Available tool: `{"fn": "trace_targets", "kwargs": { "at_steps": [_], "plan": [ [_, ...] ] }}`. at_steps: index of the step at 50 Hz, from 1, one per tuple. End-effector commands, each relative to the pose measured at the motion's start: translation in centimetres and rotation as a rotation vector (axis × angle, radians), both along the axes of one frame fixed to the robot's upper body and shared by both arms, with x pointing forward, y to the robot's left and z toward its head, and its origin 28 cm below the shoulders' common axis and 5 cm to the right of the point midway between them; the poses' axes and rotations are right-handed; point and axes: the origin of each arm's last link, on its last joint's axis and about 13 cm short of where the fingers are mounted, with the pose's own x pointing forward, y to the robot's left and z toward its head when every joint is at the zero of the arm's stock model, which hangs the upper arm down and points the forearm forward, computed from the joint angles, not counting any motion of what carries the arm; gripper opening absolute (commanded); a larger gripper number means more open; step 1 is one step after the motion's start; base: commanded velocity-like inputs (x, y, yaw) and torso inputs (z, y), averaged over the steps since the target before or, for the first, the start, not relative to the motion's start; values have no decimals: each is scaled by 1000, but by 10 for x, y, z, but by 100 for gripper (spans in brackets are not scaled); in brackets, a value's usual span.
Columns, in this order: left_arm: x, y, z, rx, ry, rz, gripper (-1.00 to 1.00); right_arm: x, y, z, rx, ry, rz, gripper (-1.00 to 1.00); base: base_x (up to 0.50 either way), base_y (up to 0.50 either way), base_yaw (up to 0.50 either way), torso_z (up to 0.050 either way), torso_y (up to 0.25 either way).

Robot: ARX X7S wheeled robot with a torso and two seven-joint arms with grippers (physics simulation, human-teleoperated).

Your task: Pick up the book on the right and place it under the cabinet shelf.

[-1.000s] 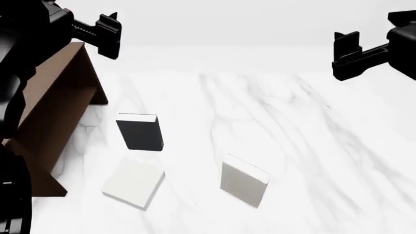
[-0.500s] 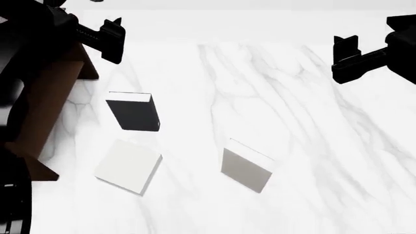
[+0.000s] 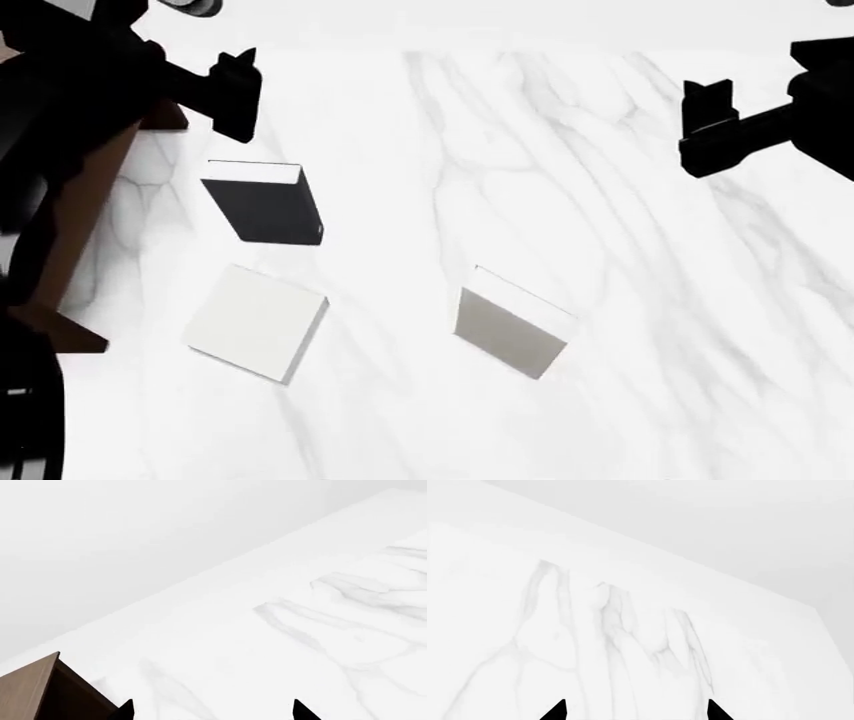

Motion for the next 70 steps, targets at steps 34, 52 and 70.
{"fn": "trace_targets", "kwargs": {
  "at_steps": [34,52,70],
  "plan": [
    [-114,-38,-93,14,282,-304,100,-1,-6,-15,31,18,-6,100,0,0,0,0,0],
    [-121,-48,-125,-38,360,-302,100,-2,-6,-20,40,28,-4,100,0,0,0,0,0],
    [-109,-59,-154,-58,439,-340,100,-4,-9,-22,50,33,-13,100,0,0,0,0,0]
  ]
}}
